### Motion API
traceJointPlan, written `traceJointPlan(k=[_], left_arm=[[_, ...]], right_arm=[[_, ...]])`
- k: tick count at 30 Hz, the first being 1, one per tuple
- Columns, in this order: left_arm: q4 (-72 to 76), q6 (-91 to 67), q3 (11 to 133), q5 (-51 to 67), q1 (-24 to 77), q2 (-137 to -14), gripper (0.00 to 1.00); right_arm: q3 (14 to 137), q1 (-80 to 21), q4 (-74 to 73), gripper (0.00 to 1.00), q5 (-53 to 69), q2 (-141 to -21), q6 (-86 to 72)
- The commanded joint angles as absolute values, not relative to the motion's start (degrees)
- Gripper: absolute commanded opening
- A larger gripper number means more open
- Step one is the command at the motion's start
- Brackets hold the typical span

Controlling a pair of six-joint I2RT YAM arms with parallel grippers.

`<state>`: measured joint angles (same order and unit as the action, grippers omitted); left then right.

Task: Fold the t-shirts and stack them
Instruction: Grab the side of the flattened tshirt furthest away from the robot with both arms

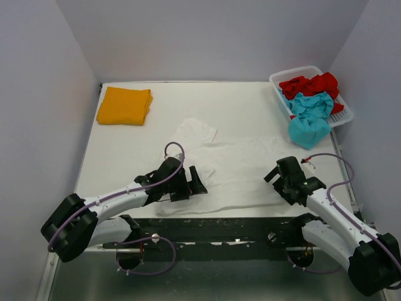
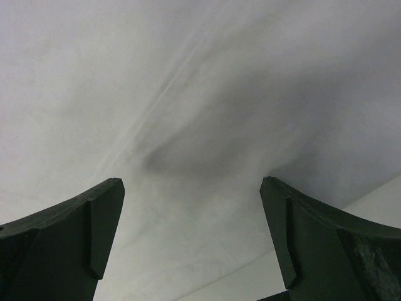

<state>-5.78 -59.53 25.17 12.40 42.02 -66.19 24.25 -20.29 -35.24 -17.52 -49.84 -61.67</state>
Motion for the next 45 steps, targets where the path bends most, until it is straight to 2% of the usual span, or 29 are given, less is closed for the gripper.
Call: traceJointPlan(k=[1,11,16,19,21,24,29,33,38,45], left_arm=[[-9.2,-62.3,24.6,9.6,46.1,-65.7,0.99],[-13.0,-61.9,25.3,7.1,47.8,-62.9,0.98],[-18.4,-57.1,31.6,5.5,47.7,-59.8,0.99],[-24.5,-54.4,37.4,-1.9,47.3,-58.3,0.99],[-25.5,-52.0,40.5,-4.4,45.1,-58.1,0.98],[-19.3,-47.7,41.8,-0.2,35.5,-60.3,0.99],[-10.3,-41.2,49.3,9.4,20.9,-73.0,0.99],[-8.1,-38.0,60.3,12.4,14.9,-87.3,0.99],[-13.5,-38.1,76.6,17.6,11.3,-105.0,0.99],[-16.2,-42.8,87.7,20.8,10.5,-117.6,0.99]], right_arm=[[23.4,-20.1,-40.4,1.0,-21.7,-49.4,-67.0],[23.1,-20.1,-45.5,1.0,-26.0,-42.8,-74.6],[23.8,-20.1,-46.7,1.0,-27.2,-40.9,-75.2],[26.0,-20.1,-44.7,1.0,-27.5,-41.1,-69.1],[28.5,-20.1,-43.2,1.0,-27.8,-41.5,-64.1],[31.2,-20.1,-40.1,1.0,-28.4,-42.3,-58.2],[29.2,-20.1,-27.5,1.0,-22.3,-43.4,-50.1],[28.5,-20.1,-21.7,1.0,-20.4,-45.6,-46.8],[29.3,-20.1,-20.5,1.0,-21.6,-47.8,-45.9],[28.7,-20.1,-20.0,1.0,-23.4,-47.7,-44.8]])
